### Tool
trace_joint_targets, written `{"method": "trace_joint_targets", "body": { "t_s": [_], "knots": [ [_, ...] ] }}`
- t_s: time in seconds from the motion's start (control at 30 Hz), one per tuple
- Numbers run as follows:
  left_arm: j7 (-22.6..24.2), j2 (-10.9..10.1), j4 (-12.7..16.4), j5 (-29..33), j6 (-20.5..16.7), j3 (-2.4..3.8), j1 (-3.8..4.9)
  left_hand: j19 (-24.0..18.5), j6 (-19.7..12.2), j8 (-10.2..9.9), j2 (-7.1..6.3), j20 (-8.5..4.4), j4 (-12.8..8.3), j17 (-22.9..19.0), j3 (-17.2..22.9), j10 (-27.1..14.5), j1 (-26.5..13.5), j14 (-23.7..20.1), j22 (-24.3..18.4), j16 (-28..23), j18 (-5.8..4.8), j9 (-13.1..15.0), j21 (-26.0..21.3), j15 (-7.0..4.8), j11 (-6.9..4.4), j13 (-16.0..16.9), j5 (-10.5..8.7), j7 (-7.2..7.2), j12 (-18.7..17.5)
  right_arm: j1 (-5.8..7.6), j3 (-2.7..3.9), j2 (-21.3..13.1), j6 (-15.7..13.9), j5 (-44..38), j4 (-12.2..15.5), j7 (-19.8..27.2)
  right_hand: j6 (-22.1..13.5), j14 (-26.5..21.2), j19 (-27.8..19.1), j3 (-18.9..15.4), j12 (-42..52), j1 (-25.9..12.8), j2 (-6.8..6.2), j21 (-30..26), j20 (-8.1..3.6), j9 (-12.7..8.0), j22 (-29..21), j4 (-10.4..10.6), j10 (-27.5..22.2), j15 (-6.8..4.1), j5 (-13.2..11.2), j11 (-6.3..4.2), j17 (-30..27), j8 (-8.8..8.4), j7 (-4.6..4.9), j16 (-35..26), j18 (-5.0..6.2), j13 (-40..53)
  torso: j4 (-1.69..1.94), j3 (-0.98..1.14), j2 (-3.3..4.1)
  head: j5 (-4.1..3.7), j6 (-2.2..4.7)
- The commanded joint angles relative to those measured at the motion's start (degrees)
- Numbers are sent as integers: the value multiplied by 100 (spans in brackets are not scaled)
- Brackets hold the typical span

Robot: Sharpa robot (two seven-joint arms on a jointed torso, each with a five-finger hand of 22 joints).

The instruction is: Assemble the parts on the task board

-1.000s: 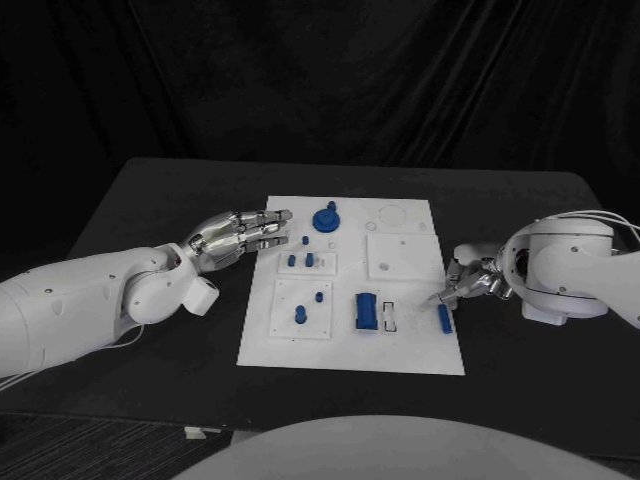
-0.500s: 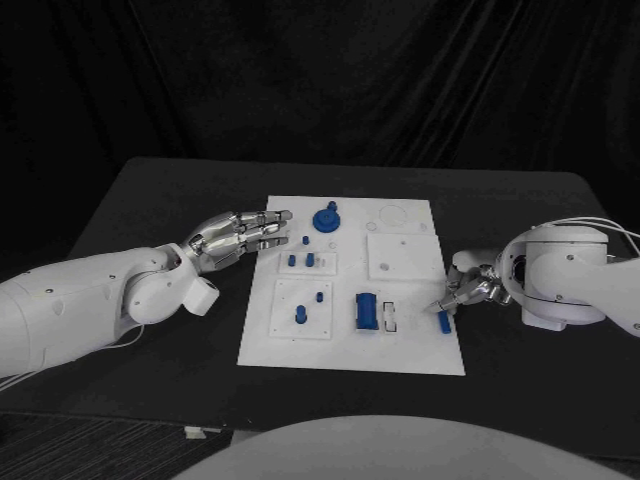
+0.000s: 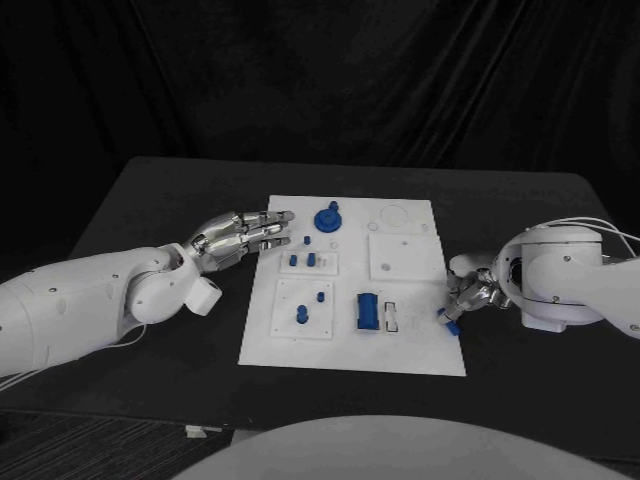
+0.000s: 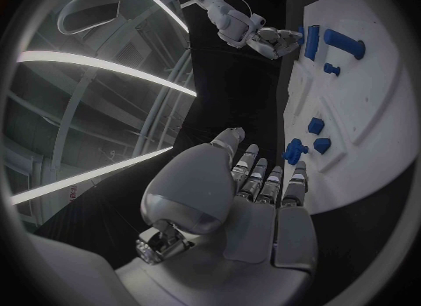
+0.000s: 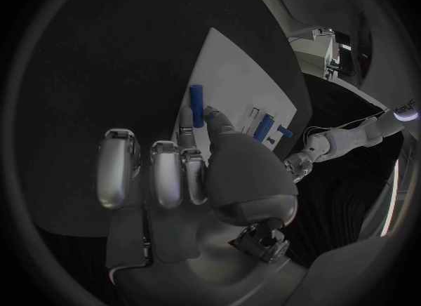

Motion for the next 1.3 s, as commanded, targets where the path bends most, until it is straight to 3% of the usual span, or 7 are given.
{"method": "trace_joint_targets", "body": {
  "t_s": [0.03, 0.23, 0.47, 0.63, 0.8, 0.9, 1.3],
  "knots": [
    [86, 13, 9, 34, 71, 6, -11, 47, 16, 36, -10, 6, -5, 6, 34, 5, -37, 23, -7, 17, 87, 6, 34, -6, 25, 8, 24, 0, 25, -28, -15, 7, 167, -48, 2, -108, -16, 321, 85, 614, 20, -30, -89, -59, 91, -281, 1035, -355, 602, 86, -100, 94, -44, -232, 48, -43, 34, 1510, 1, 0, -2, 8, 0],
    [89, 14, 9, 34, 73, 6, -15, 47, 16, 36, -10, 6, -5, 6, 34, 5, -37, 23, -7, 17, 87, 6, 34, -6, 25, 8, 24, 0, 25, -33, -15, 24, -85, 249, 4, -90, 184, 326, 94, 1654, 20, -303, -219, -63, 116, -425, 1042, -950, 602, 101, 30, 97, -29, -261, 71, -21, 34, 1510, 4, -1, 0, 11, 0],
    [90, 9, 10, 34, 73, 6, -18, 49, 8, 34, -10, 7, -7, 6, 42, 6, -38, 24, -5, 18, 87, 4, 35, -5, 29, 8, 27, 2, 27, -34, -15, 1, -498, 674, 48, -46, 297, 331, 112, 2165, 20, -293, -202, -16, 109, -396, 1061, -1302, 602, 97, 214, 98, 7, -134, 76, 6, 23, 1510, 2, -1, -1, 25, 0],
    [96, 10, 4, 34, 74, 6, -20, 49, 8, 34, -10, 7, -7, 6, 42, 6, -38, 24, -5, 18, 87, 4, 35, -5, 29, 8, 27, 2, 27, -30, -14, -54, -926, 1011, 141, -6, 343, 331, 116, 2341, 20, -349, -199, -1, 109, -373, 1067, -1401, 602, 97, 338, 95, 10, -63, 73, 12, 20, 1510, 1, 0, -2, 32, 0],
    [93, 14, 0, 34, 80, 6, -23, 49, -8, 30, -9, 7, -10, 6, 54, 6, -38, 24, -7, 19, 87, 2, 35, -3, 32, 7, 31, 4, 24, 47, -13, -81, -1314, 1752, 196, 23, 423, 341, 109, 2586, 20, -548, -237, -9, 92, -317, 1063, -1463, 602, 74, 803, 68, 73, 71, 41, 50, 25, 1510, -1, 1, -2, 34, 0],
    [95, 14, -1, 34, 76, 6, -23, 49, -8, 30, -9, 7, -10, 6, 54, 6, -38, 24, -7, 19, 87, 2, 35, -3, 32, 7, 31, 4, 24, 98, -13, -61, -1404, 2111, 191, 32, 399, 342, 102, 2694, 20, -634, -257, -19, 84, -301, 1059, -1475, 602, 67, 980, 61, 86, 100, 38, 60, 27, 1510, -3, 0, -1, 40, 0],
    [94, 19, 2, 34, 87, 6, -25, 49, -8, 30, -9, 7, -10, 6, 54, 6, -38, 24, -7, 19, 87, 2, 35, -3, 32, 7, 31, 4, 24, 155, -13, 200, -1413, 3399, 4, 52, 378, 351, 112, 2731, 20, -705, -265, 12, 83, -289, 1068, -1455, 602, 69, 1025, 64, 131, 118, 41, 84, 20, 1510, 4, -2, 0, 47, 0]
  ]
}}
